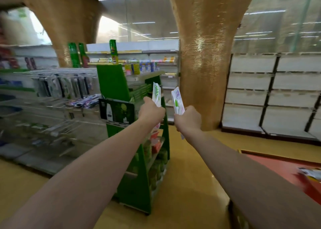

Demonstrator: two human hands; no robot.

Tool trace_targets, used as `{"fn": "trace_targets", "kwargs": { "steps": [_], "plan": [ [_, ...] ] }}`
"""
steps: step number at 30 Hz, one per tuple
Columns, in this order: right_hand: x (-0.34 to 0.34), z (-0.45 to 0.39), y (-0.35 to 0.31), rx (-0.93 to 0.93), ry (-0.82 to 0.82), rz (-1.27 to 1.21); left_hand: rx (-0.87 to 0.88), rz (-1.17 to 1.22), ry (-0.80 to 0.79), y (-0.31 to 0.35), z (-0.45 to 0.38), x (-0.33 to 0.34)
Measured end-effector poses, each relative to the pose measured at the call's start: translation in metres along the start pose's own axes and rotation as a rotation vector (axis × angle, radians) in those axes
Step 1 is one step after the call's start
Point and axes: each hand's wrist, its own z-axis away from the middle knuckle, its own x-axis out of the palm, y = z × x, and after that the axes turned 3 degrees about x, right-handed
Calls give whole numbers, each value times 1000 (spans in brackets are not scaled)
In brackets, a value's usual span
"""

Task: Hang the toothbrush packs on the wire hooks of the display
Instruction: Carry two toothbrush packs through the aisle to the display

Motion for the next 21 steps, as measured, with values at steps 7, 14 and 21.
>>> {"fn": "trace_targets", "kwargs": {
  "steps": [7,14,21],
  "plan": [
    [97,-80,-15,-132,-135,-30,-110,-37,165,-47,-85,-7],
    [180,-164,-45,-228,-355,-63,-255,-18,357,-88,-163,-24],
    [250,-190,-88,-337,-559,-133,-375,-102,571,-111,-205,-66]
  ]
}}
